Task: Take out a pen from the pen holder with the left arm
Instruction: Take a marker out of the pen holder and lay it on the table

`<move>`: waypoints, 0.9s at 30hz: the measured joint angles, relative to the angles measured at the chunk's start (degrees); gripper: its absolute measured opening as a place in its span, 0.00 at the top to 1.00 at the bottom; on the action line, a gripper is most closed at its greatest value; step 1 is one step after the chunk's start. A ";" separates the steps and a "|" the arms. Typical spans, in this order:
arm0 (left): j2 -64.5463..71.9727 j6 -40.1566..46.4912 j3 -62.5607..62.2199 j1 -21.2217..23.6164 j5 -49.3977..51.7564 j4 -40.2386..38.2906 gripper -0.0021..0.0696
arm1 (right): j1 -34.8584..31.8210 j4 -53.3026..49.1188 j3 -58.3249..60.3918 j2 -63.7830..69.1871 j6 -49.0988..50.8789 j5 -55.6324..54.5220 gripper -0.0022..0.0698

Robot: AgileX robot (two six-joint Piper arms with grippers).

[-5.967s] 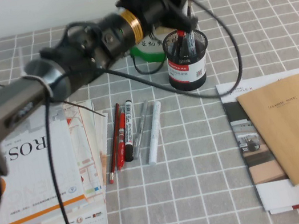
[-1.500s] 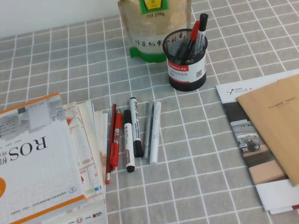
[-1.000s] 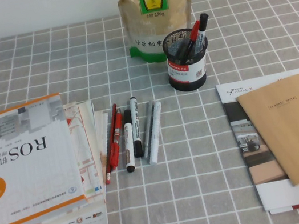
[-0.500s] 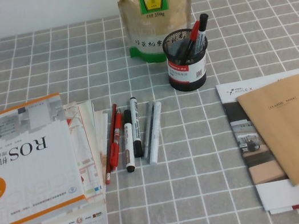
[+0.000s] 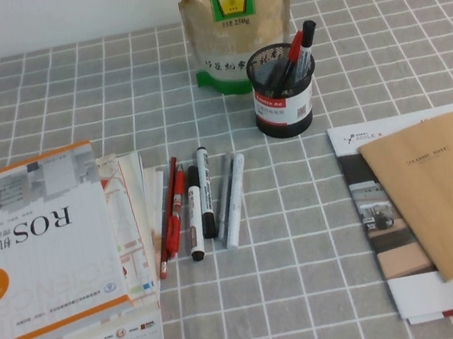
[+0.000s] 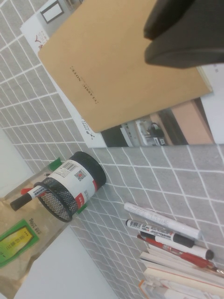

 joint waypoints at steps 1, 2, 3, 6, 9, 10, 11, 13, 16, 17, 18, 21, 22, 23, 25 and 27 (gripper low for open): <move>0.00 0.00 0.00 0.00 1.16 -0.12 0.97 | 0.00 0.00 0.00 0.00 0.00 0.00 0.99; 0.00 0.00 0.00 0.00 2.11 -0.34 0.97 | 0.00 0.00 0.00 0.00 0.00 0.00 0.99; 0.00 0.00 0.09 0.00 2.54 -0.46 0.97 | 0.00 0.00 0.00 0.00 0.00 0.00 0.99; 0.00 -0.59 0.09 0.00 2.80 -0.85 0.97 | 0.00 0.00 0.00 0.00 0.00 0.00 0.99; -0.11 -0.76 0.09 0.00 2.80 -0.99 0.97 | 0.00 0.00 0.00 0.00 0.00 0.00 0.99; -0.11 -0.86 0.09 0.00 2.80 -0.99 0.97 | 0.00 0.00 0.00 0.00 0.00 0.00 0.99; -0.11 -0.86 0.09 0.00 2.80 -0.99 0.97 | 0.00 0.00 0.00 0.00 0.00 0.00 0.99; -0.11 -0.86 0.09 0.00 2.80 -1.08 0.97 | 0.00 0.00 0.00 0.00 0.00 0.00 0.99; -0.11 -0.86 0.09 0.00 2.80 -1.08 0.97 | 0.00 0.00 0.00 0.00 0.00 0.00 0.99; -0.11 -0.86 0.09 0.00 2.80 -1.08 0.97 | 0.00 0.00 0.00 0.00 0.00 0.00 0.99; -0.11 -0.86 0.09 0.00 2.80 -1.08 0.97 | 0.00 0.00 0.00 0.00 0.00 0.00 0.99; -0.11 -0.86 0.09 0.00 2.80 -1.08 0.97 | 0.00 0.00 0.00 0.00 0.00 0.00 0.99; -0.11 -0.86 0.09 0.00 2.80 -1.08 0.97 | 0.00 0.00 0.00 0.00 0.00 0.00 0.99; -0.11 -0.86 0.09 0.00 2.80 -1.08 0.97 | 0.00 0.00 0.00 0.00 0.00 0.00 0.99; -0.11 -0.86 0.09 0.00 2.80 -1.08 0.97 | 0.00 0.00 0.00 0.00 0.00 0.00 0.99; -0.11 -0.86 0.09 0.00 2.80 -1.08 0.97 | 0.00 0.00 0.00 0.00 0.00 0.00 0.99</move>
